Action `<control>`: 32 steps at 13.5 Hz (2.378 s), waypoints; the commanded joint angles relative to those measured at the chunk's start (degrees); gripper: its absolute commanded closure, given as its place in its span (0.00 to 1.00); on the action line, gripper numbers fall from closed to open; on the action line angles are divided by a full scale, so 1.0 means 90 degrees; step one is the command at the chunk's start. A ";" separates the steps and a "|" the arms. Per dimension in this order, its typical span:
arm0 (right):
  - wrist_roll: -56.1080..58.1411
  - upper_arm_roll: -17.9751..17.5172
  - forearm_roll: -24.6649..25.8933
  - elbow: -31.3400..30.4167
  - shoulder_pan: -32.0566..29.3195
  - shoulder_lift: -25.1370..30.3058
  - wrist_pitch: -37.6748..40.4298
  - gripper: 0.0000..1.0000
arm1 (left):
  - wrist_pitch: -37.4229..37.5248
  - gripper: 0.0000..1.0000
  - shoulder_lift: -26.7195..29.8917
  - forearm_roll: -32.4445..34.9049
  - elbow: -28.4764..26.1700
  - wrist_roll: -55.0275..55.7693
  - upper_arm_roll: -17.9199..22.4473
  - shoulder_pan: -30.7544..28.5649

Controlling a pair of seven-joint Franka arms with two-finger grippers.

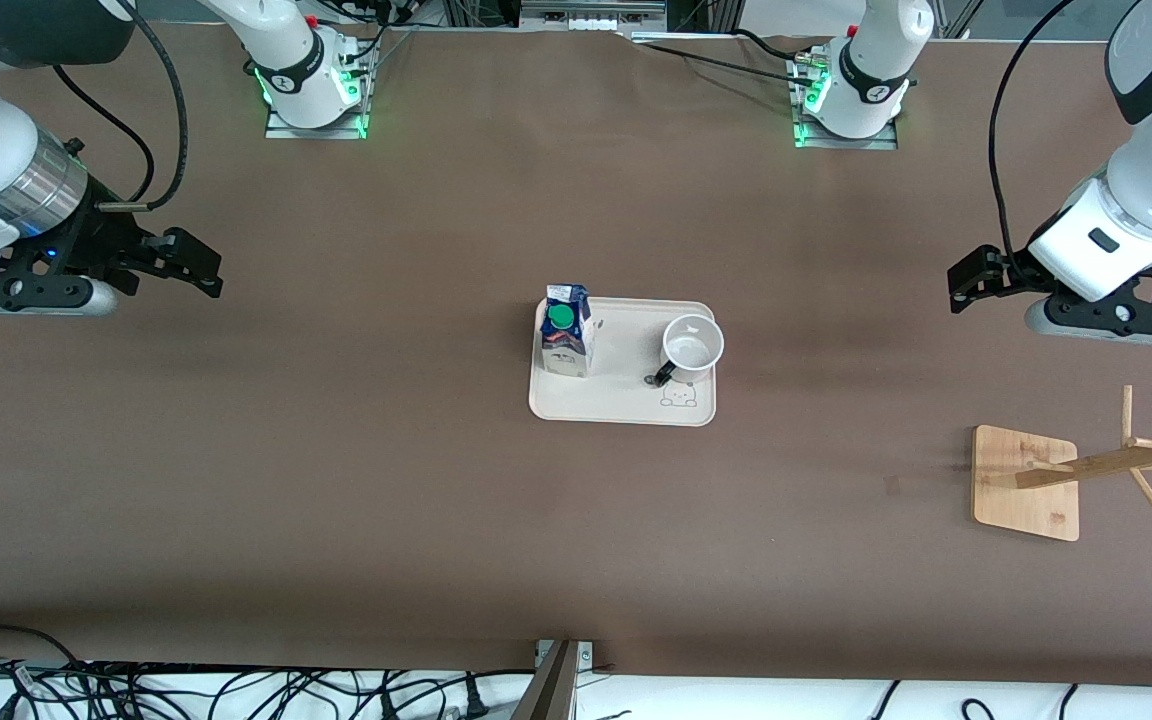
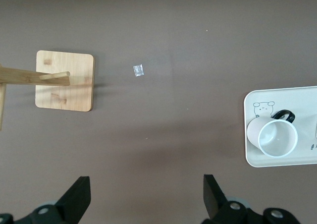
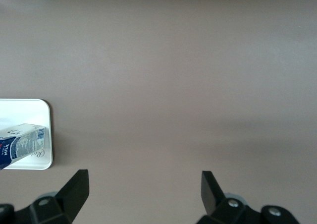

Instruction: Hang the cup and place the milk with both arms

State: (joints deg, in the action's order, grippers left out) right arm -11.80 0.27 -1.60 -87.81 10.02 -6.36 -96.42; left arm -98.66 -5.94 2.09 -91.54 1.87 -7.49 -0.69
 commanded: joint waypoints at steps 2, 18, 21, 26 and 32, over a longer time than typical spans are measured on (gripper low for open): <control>-0.0047 -0.0001 0.0070 0.0011 0.0010 0.0033 0.0050 0.00 | 0.0044 0.00 -0.0112 0.0090 0.0201 -0.0061 0.0012 0.0037; -0.1223 -0.0011 -0.0028 0.0021 0.1617 -0.1245 -0.0729 0.00 | 0.0044 0.00 -0.0112 0.0090 0.0210 -0.0032 0.0012 0.0037; -0.3050 -0.0020 -0.0417 0.0351 0.2527 -0.1917 -0.1735 0.00 | 0.0044 0.00 -0.0112 0.0090 0.0210 -0.0032 0.0012 0.0037; -0.4448 -0.0011 -0.0467 0.1280 0.3475 -0.2895 -0.1844 0.00 | 0.0044 0.00 -0.0112 0.0100 0.0210 -0.0032 0.0012 0.0037; -0.4665 0.0028 -0.0214 0.1106 0.3945 -0.3287 -0.2196 0.00 | 0.0044 0.00 -0.0112 0.0099 0.0210 -0.0032 0.0012 0.0037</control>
State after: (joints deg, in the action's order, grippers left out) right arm -52.72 -0.37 -4.40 -78.42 44.40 -35.25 -116.20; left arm -98.73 -6.04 2.09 -91.40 1.87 -7.48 -0.68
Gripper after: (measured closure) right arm 0.000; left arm 0.000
